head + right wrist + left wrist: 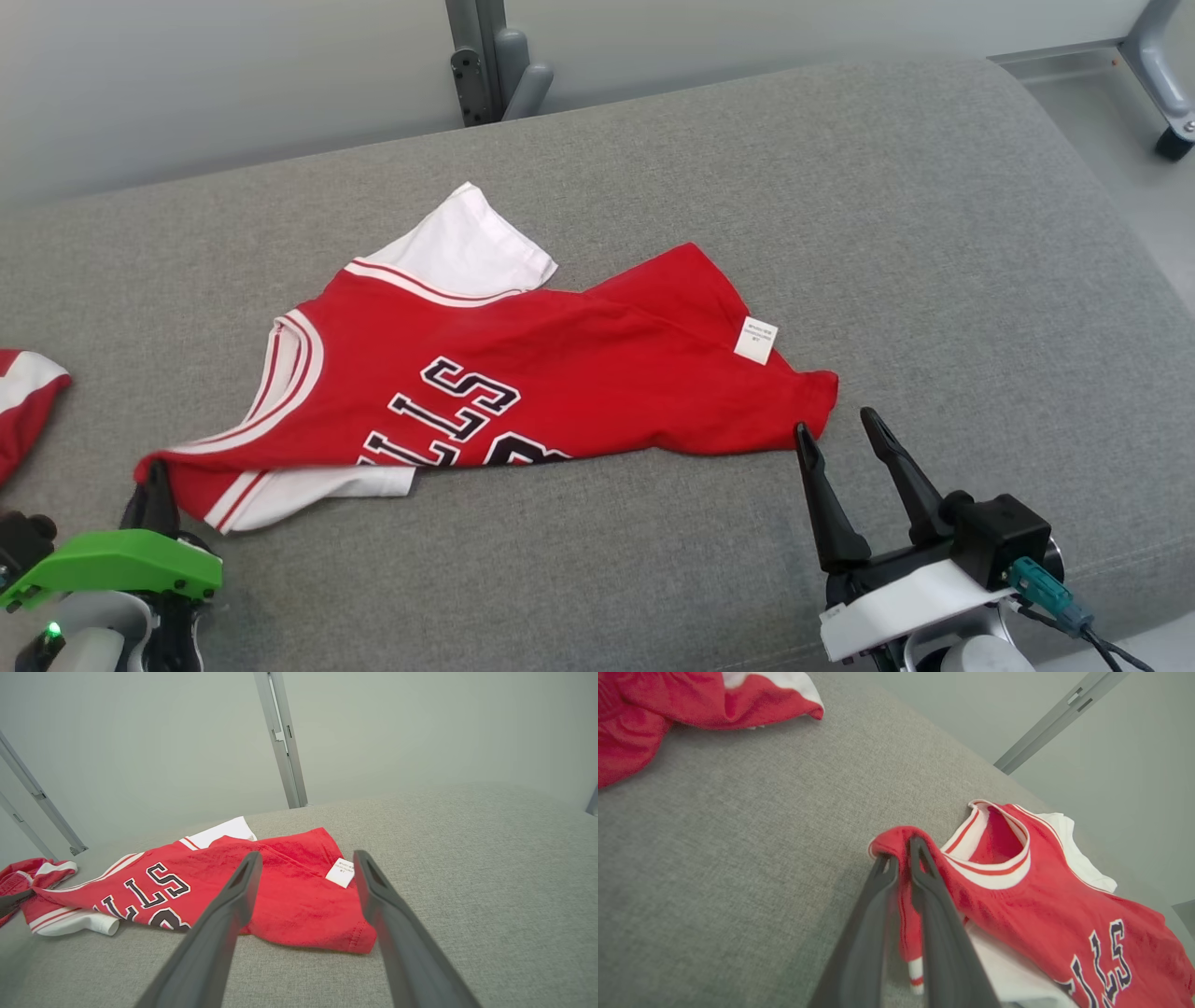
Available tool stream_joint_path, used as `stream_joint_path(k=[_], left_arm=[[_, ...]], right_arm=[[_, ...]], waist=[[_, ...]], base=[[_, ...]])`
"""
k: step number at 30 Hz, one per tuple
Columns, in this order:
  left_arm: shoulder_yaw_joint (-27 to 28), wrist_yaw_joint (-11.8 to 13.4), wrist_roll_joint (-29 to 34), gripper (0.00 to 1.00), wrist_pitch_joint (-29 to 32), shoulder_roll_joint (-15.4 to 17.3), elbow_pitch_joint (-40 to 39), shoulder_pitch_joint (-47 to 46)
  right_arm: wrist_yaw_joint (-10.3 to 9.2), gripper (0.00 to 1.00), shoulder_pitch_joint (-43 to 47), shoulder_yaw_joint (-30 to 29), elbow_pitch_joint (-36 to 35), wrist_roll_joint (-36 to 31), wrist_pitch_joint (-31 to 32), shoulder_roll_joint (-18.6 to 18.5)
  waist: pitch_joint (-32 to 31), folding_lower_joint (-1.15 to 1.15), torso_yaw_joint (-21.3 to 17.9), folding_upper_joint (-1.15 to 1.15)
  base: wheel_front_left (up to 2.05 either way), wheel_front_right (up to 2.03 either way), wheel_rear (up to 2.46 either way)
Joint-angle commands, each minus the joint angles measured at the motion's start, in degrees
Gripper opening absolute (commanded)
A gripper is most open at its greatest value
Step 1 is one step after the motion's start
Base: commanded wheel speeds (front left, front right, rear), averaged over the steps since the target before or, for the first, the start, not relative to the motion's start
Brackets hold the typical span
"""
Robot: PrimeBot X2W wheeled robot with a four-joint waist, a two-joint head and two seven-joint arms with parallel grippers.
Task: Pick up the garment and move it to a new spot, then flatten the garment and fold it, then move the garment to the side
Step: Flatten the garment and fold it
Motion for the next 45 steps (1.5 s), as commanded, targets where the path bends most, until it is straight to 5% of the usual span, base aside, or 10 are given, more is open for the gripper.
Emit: stream_joint_path(k=[1, 10, 20, 29, 37, 45], left_arm=[[2.41, 0.47, 3.00, 1.00, -0.33, -0.39, -2.92, 2.03], [14.64, 6.80, 28.75, 1.00, -0.33, -7.08, -22.63, 12.85], [19.02, 2.82, 45.77, 1.00, -0.34, -16.24, -35.29, 22.64], [14.31, 1.29, 56.25, 1.00, -0.33, -18.49, -38.90, 27.89], [10.80, 2.41, 58.18, 1.00, -0.33, -18.80, -38.47, 28.01], [9.63, 2.61, 59.42, 1.00, -0.33, -18.81, -38.75, 27.20]], right_arm=[[-0.02, 1.00, -0.13, -0.16, 0.15, -0.47, 0.04, -0.08], [-0.02, 1.00, 0.68, -0.18, 0.65, -0.70, 0.04, -0.09], [-0.02, 1.00, 2.57, -0.74, 0.46, -0.15, 0.04, -0.09], [-0.02, 1.00, 3.30, -1.40, 0.74, 0.29, 0.04, -0.19], [-0.02, 1.00, 3.78, -1.63, 1.14, 0.87, 0.04, -0.44], [-0.02, 1.00, 0.38, -3.01, 7.94, 9.10, 0.04, -0.21]], waist=[[-0.39, 0.00, 0.43, 0.00], [-2.65, 0.00, 1.41, 0.00], [-4.74, 0.00, 2.16, 0.00], [-5.25, 0.00, 2.17, 0.00], [-5.59, 0.00, 2.14, 0.00], [-4.92, 0.00, 1.95, 0.00]], base=[[0.00, 0.00, 0.00], [0.00, 0.00, 0.00], [0.00, 0.00, 0.00], [0.00, 0.00, 0.00], [0.00, 0.00, 0.00], [0.00, 0.00, 0.00]])
